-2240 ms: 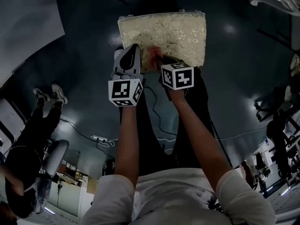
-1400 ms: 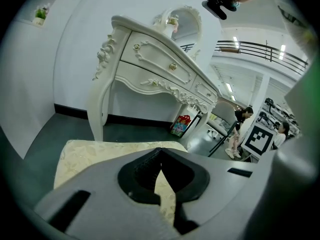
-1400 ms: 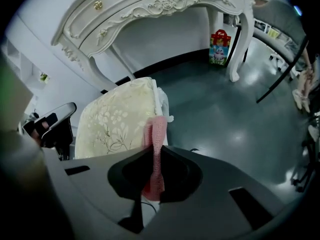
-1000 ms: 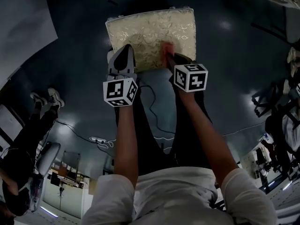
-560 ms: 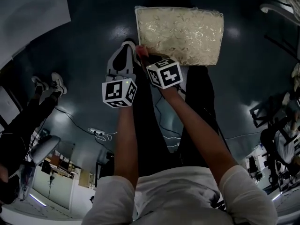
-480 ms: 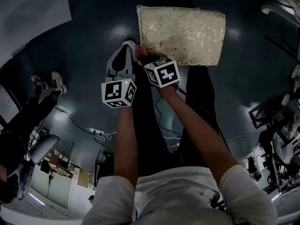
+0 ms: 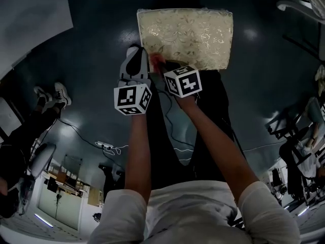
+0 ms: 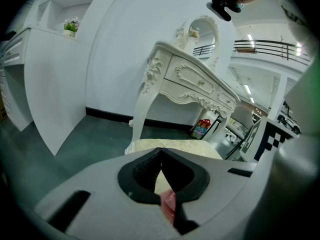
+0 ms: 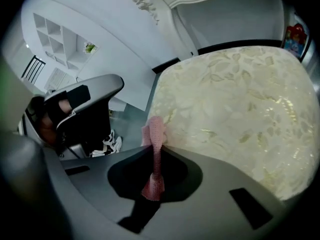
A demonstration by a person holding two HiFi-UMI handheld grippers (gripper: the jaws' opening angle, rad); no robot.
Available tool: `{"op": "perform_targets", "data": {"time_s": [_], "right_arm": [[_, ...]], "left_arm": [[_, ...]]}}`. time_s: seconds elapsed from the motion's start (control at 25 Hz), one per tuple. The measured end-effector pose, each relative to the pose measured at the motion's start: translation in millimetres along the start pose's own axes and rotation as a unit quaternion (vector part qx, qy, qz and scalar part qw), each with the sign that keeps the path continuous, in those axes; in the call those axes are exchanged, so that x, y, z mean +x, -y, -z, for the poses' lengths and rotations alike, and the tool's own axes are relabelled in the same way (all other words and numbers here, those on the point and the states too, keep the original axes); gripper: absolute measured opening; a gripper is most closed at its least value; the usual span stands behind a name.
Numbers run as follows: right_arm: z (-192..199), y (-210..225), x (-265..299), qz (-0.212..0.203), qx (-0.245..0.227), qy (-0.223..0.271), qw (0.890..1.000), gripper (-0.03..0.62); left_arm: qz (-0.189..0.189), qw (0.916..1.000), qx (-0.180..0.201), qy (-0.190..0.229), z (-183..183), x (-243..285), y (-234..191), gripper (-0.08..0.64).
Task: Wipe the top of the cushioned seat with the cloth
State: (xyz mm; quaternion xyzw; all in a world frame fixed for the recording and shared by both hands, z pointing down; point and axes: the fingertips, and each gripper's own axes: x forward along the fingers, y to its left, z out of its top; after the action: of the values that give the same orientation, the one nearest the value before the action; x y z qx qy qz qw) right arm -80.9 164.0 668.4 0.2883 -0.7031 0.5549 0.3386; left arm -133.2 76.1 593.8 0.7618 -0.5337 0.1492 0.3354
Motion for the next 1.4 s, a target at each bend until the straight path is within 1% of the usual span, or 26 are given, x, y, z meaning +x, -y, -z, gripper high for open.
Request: {"op": "perform_targets", "data": {"time_s": [0.12,0.24,0.4,0.56,0.64,0.72,0.88,0.96,1.04,1.16,1.28,1.4], "right_arm": [[4,29,-25,0.016,0.015,0.011,1.000,0.025],[11,60,-51,0.038,0.019,0.022,0.999,0.025],[19,105,-85,0.067,0.038,0.038,0.996,0.025],[28,146,-117,0.085,0.070,0.055,0.992,0.025],[34,162,-131,0.091,0.091,0.065,0.990,0.025],[39,174,-144,0.099,0.102,0.074,0.987,0.025],[45,194,-162,0.129,0.095,0.085,0.983,0.025],[47,207,-169,0.153,0.095,0.086,0.980,0.025],[50,219,-174,0.169,0.106,0.087,0.976,0.025],[54,230,-174,0.182,0.114,0.081,0.973,0.025],[55,241,-173,0.187,0.142,0.086,0.968,0.025],[57,250,-169,0.198,0.157,0.084,0.964,0.025]], "left_arm": [[0.019,0.9998,0.006,-0.003,-2,14,30,0.014],[0.037,0.9992,0.013,-0.008,0,28,61,0.014],[0.063,0.9977,0.021,-0.014,5,50,103,0.014],[0.085,0.9958,0.025,-0.019,12,69,143,0.014],[0.095,0.9949,0.027,-0.022,16,76,160,0.014],[0.103,0.9940,0.029,-0.024,19,79,173,0.014],[0.123,0.9913,0.034,-0.029,22,87,197,0.014],[0.129,0.9903,0.039,-0.032,22,90,202,0.014],[0.131,0.9899,0.042,-0.034,22,90,201,0.014],[0.127,0.9903,0.046,-0.033,18,86,189,0.014],[0.118,0.9916,0.044,-0.029,12,81,173,0.014],[0.109,0.9929,0.042,-0.025,7,75,154,0.014]]}}
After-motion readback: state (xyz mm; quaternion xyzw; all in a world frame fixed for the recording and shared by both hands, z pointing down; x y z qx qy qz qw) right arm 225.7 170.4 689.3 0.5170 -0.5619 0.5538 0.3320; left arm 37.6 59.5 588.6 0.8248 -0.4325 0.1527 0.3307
